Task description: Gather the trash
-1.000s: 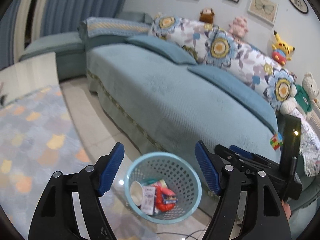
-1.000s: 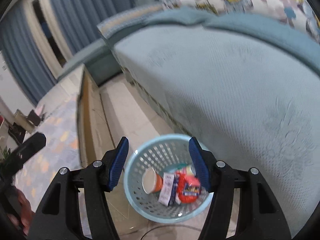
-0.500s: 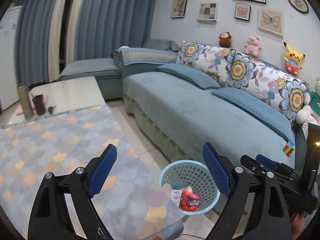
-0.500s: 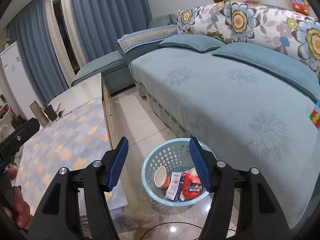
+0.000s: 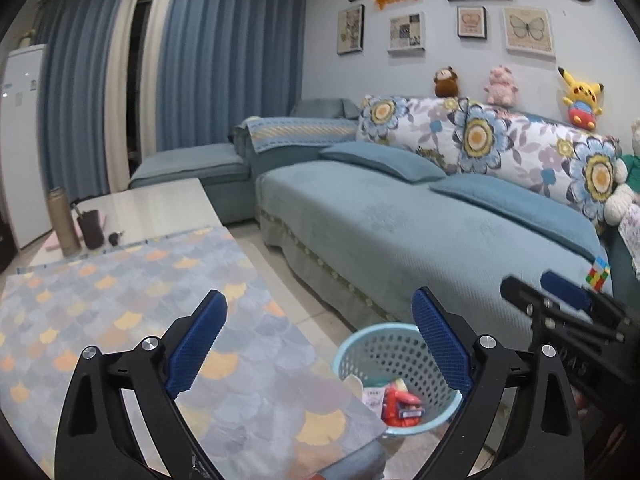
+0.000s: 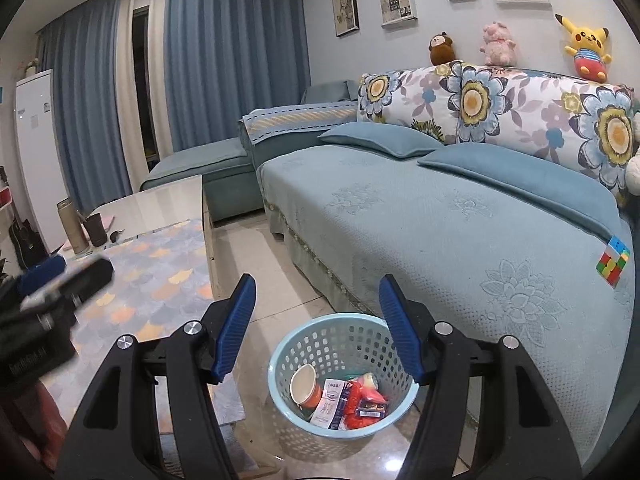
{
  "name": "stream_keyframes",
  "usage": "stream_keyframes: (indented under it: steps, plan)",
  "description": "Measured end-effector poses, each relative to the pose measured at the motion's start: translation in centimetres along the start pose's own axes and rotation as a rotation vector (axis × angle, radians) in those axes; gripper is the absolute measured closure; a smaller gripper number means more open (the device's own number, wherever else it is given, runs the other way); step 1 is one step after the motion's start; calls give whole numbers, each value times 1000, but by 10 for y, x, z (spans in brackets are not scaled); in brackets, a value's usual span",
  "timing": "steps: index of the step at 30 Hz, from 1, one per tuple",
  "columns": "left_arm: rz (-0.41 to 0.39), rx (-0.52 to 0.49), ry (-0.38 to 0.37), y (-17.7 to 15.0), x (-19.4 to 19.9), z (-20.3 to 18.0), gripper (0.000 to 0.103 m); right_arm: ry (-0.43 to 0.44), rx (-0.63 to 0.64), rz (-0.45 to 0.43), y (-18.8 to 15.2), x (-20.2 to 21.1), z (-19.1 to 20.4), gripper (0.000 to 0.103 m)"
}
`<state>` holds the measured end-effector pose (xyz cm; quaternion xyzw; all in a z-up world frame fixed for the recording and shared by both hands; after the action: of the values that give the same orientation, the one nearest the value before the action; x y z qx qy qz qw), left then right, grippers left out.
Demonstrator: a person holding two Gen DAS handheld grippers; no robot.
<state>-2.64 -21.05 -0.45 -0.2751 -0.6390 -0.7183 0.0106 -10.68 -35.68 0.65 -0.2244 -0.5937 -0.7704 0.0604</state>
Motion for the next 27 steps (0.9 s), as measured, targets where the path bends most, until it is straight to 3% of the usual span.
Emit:
stream_keyframes:
  steps: [13, 27]
  plan:
    - [27, 7, -33, -11, -20, -1, 12, -38, 29, 32, -5, -14, 7, 42]
    - [-51, 0, 37, -4, -8, 1, 12, -45, 31, 20, -5, -11, 8, 39]
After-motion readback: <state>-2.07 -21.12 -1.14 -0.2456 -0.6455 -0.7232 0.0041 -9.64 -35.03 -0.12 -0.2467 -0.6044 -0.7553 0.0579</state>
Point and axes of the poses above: each gripper's, at about its wrist camera, not at the fingertips, and x roughly against the way its jaws point, z to its left, y to its top, the point moved 1 cm from there along -x, roughly the way its jaws point, and after that the axes turned 11 degrees about y, right-handed, at the moved point
